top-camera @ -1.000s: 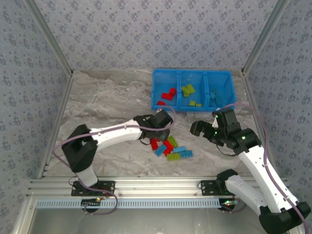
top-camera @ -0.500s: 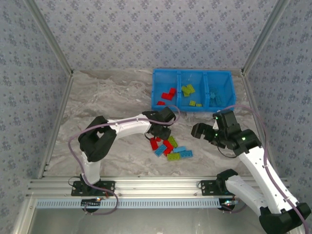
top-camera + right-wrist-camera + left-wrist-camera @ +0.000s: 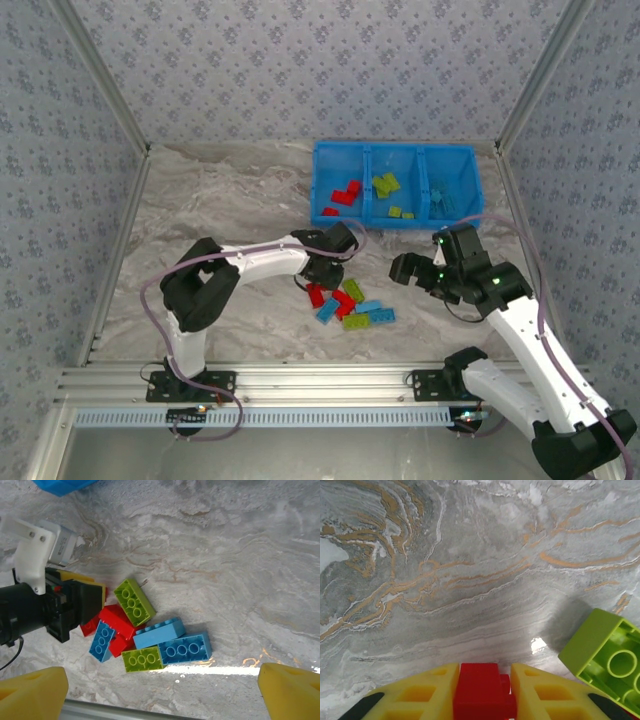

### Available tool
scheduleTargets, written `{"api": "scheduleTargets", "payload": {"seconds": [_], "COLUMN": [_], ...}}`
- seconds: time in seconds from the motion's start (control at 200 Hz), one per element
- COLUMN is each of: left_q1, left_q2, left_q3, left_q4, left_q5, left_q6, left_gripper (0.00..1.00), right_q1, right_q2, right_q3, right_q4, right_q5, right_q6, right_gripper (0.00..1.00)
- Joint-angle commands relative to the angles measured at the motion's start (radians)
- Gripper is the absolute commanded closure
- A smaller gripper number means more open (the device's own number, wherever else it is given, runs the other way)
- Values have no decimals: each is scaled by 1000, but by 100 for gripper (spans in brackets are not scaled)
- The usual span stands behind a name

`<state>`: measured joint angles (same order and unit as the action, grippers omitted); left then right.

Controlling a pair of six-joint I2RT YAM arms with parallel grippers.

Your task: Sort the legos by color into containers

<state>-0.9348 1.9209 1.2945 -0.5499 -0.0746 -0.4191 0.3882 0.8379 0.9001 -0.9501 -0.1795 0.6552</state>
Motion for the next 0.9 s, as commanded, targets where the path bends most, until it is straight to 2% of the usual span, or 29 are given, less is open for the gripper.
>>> {"api": "scheduleTargets", "payload": {"seconds": [0.0,0.07,0.27,0.4,0.48,0.6,0.795,0.849,0.894], "left_q1": [7,7,6,21,56,130,186,201,207], "left_q2": [3,-10,-111,-138,-75,70,288,358,394], "left_q3": [-20,-25,26,125,222,403,768,888,960], "left_q4": [-25,-16,26,112,159,198,107,33,-6], "left_q5": [5,0,-6,-121,-195,-199,-226,-229,-228], "left_q6": [-7,-6,16,100,169,214,253,253,256], "left_gripper": [75,80,82,83,83,83,78,73,63], "right_q1": [17,32,69,70,72,73,81,82,85], "right_q2": [-1,6,6,-19,-27,-30,-64,-69,-71], "right_q3": [0,2,31,50,57,60,57,59,60], "right_q4": [23,38,50,58,52,49,27,24,19], "right_q5": [-89,-126,-130,-100,-70,-66,-28,-29,-28], "right_q6": [-17,-18,-17,-8,2,19,44,49,49], "right_gripper": [0,0,0,0,0,0,0,0,0]}}
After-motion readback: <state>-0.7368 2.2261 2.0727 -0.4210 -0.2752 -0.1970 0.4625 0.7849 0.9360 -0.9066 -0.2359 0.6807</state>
